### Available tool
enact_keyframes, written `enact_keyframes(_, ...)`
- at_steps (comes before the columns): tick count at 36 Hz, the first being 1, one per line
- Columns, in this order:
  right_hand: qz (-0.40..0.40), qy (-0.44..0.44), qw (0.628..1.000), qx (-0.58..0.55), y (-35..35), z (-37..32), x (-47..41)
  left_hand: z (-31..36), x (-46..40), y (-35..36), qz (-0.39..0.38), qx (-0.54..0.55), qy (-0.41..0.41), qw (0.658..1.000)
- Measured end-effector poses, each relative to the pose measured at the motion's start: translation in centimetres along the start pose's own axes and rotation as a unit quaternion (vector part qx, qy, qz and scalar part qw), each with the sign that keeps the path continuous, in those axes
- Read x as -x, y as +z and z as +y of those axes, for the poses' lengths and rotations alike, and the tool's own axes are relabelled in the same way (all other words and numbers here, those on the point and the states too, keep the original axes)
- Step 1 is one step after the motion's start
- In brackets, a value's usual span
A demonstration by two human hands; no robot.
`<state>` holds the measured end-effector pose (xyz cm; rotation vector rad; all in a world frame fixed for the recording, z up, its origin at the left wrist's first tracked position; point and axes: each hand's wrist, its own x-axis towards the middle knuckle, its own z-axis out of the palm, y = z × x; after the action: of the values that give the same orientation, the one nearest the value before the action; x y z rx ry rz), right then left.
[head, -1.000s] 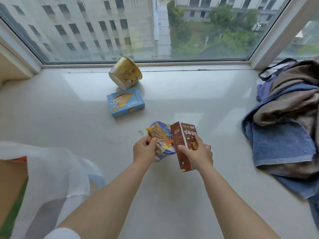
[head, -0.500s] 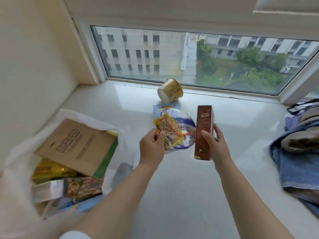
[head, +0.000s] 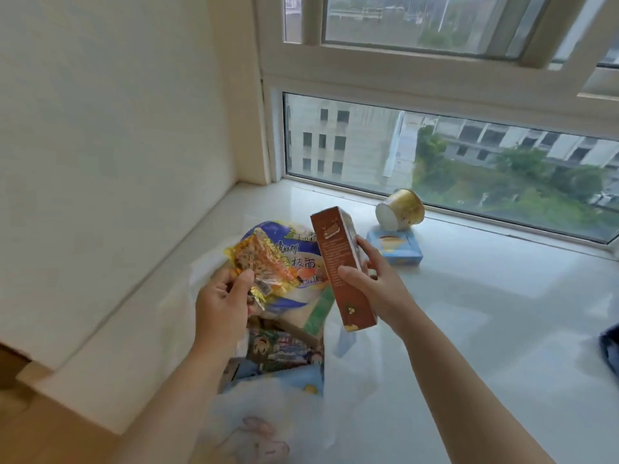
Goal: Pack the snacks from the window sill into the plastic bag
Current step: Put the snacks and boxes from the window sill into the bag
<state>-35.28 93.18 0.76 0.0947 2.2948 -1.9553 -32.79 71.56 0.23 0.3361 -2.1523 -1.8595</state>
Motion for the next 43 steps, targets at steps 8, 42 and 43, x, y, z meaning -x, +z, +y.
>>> enact_keyframes(8, -0.109, 0.079, 0.988, 0.075, 5.7, 0.6, 0.8, -3.8, -3.5, -7.8, -0.082, -0.068, -0.093, 0.990)
enact_keyframes(42, 0.082, 0.197, 0.938, 0.273, 7.8, 5.4, 1.2, -9.8, -4.9, 2.5, -0.137, -0.181, 0.070, 0.971)
enact_keyframes(43, 0.086, 0.197, 0.941, 0.260, 7.9, 5.3, 1.4, -9.4, -5.3, 2.3, -0.149, -0.188, 0.063, 0.969)
